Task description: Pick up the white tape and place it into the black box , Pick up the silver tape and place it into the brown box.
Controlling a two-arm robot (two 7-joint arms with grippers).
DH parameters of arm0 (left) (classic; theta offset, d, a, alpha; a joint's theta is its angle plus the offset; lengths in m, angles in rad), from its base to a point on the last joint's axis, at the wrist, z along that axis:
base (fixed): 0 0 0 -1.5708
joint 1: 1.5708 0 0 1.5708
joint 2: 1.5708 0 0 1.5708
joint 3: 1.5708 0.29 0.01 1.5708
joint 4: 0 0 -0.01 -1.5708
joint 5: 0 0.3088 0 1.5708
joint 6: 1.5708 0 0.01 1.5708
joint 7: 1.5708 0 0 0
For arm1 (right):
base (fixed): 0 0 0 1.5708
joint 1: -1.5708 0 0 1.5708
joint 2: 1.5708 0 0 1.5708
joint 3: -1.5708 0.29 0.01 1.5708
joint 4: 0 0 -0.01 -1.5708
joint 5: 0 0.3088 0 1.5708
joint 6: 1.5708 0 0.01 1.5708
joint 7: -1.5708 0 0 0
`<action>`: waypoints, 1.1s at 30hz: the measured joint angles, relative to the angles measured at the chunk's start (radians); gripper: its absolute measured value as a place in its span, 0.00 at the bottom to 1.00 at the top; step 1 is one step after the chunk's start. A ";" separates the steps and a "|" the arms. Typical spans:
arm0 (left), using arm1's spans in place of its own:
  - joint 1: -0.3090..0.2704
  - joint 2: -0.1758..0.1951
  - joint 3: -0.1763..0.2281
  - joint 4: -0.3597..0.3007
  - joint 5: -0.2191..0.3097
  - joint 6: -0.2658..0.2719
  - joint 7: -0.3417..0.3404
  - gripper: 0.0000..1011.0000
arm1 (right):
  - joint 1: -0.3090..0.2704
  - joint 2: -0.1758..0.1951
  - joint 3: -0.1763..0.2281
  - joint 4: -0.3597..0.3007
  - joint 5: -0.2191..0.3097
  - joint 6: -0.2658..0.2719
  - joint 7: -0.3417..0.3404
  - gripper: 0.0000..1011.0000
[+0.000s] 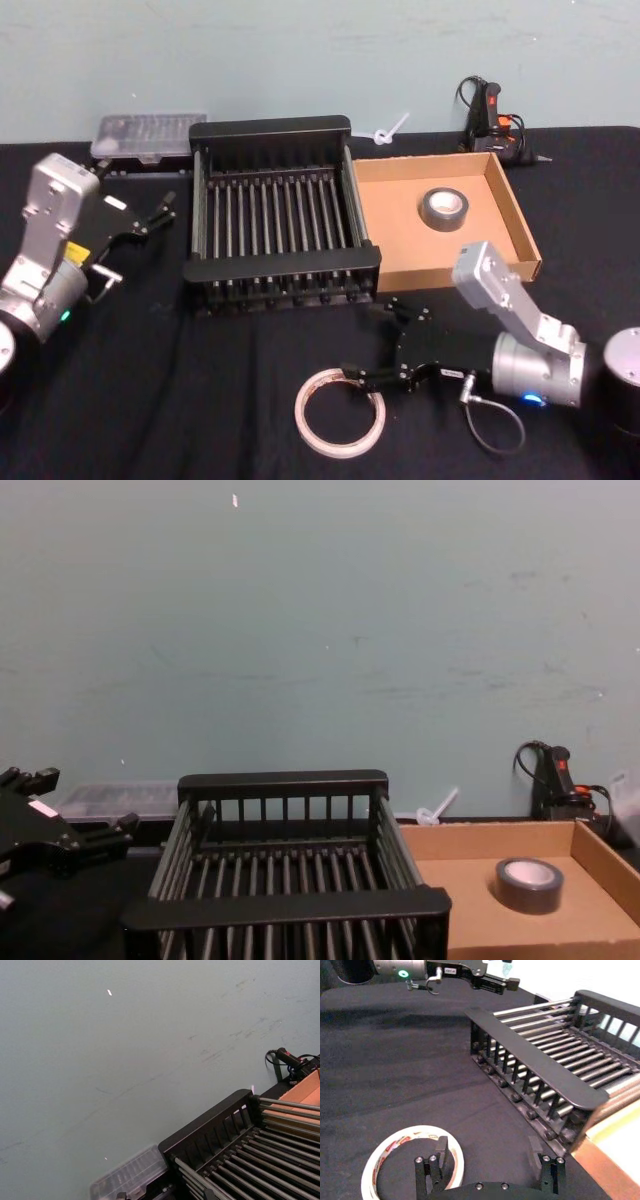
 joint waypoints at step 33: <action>0.000 0.000 0.000 0.000 0.000 0.000 0.000 0.99 | 0.060 -0.012 -0.097 0.089 0.034 -0.051 0.067 0.99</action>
